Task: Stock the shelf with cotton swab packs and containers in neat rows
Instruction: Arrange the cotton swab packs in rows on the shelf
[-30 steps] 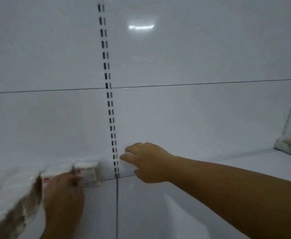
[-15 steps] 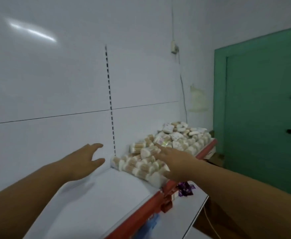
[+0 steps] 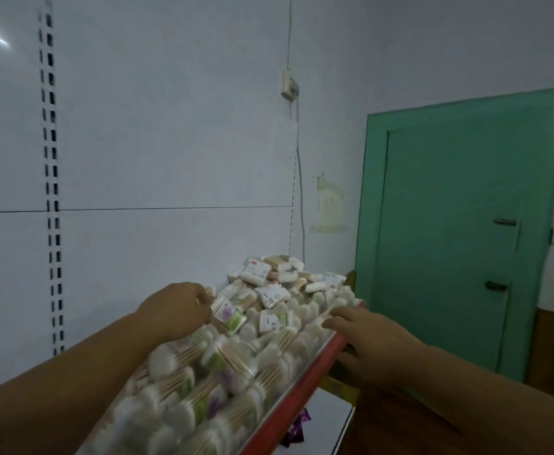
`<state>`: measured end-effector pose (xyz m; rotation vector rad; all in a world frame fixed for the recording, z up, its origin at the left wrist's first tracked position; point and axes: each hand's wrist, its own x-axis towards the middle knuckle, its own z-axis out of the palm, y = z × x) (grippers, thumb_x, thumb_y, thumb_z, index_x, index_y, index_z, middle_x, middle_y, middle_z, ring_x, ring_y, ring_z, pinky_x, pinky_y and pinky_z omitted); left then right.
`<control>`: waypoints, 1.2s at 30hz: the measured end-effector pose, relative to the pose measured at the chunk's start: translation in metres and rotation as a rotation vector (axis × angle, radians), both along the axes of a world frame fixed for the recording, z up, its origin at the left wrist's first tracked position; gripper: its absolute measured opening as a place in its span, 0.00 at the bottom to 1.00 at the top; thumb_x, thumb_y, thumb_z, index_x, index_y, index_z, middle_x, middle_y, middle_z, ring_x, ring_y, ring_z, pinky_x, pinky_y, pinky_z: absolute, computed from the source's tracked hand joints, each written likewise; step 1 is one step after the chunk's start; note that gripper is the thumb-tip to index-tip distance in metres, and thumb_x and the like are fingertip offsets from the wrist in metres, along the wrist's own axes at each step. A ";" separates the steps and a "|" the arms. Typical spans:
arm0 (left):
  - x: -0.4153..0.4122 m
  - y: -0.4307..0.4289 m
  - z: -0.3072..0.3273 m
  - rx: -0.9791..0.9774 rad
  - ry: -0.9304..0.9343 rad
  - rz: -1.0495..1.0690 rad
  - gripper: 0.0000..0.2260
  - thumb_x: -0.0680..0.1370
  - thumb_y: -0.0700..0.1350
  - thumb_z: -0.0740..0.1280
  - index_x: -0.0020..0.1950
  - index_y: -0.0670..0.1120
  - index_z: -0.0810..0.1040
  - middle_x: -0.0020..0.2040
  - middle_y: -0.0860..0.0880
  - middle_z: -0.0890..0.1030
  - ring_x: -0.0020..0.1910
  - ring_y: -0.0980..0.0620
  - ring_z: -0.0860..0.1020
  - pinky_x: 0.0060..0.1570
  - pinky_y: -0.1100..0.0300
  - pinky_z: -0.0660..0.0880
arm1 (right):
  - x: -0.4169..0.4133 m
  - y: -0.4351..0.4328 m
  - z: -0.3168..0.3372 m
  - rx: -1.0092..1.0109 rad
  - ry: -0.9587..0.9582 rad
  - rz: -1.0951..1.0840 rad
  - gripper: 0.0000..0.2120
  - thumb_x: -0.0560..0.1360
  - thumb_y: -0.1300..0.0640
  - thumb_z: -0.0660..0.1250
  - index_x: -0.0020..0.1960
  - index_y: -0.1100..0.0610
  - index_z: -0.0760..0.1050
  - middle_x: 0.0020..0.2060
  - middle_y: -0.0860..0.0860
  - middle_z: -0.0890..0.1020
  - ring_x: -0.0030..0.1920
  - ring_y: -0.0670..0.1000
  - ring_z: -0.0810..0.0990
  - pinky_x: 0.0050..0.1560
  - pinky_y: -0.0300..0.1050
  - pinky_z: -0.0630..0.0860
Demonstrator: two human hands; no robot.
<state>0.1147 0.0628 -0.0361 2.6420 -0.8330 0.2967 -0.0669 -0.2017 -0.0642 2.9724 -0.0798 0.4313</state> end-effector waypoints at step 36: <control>0.186 -0.285 0.034 -1.106 0.704 0.189 0.07 0.79 0.37 0.63 0.55 0.41 0.78 0.47 0.41 0.85 0.39 0.45 0.84 0.33 0.56 0.81 | 0.366 -0.205 0.047 0.611 -0.256 0.751 0.24 0.73 0.47 0.70 0.66 0.53 0.74 0.62 0.47 0.78 0.60 0.47 0.75 0.61 0.44 0.72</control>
